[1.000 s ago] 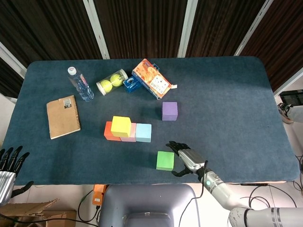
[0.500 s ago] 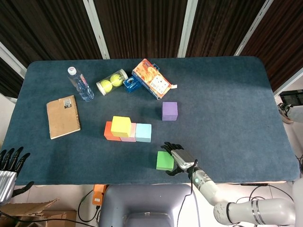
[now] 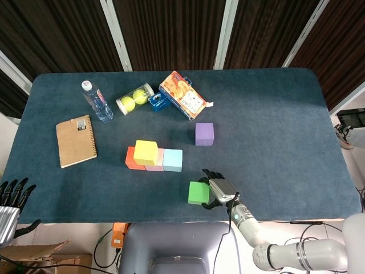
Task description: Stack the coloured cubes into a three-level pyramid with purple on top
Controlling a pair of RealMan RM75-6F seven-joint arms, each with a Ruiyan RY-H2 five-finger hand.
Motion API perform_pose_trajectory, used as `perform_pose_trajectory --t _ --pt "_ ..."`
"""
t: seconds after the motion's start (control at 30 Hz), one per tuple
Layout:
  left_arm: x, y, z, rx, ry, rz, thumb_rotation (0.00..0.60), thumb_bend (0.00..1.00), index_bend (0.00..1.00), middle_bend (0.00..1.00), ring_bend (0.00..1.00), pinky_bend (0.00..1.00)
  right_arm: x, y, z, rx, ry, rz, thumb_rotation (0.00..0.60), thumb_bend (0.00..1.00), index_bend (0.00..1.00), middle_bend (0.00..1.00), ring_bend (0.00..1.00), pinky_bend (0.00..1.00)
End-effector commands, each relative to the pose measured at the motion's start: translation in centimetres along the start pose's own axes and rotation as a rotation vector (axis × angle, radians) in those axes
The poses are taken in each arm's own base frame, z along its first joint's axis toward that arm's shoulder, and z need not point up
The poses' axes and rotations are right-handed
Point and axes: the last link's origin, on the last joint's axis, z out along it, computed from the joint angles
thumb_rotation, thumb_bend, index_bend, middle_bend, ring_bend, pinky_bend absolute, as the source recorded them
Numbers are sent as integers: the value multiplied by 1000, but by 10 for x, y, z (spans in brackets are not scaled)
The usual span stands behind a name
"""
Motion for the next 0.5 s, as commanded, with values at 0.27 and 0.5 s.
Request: perform_pose_trajectory --t 0.27,0.5 --pt "-3 -3 1 10 -8 -8 515 0 171 62 0 65 18 9 -15 47 108 -14 600 365 412 0 0 0" --pt "-3 -8 3 29 1 -20 513 0 170 62 0 65 57 14 -36 99 210 -7 600 402 421 0 0 0"
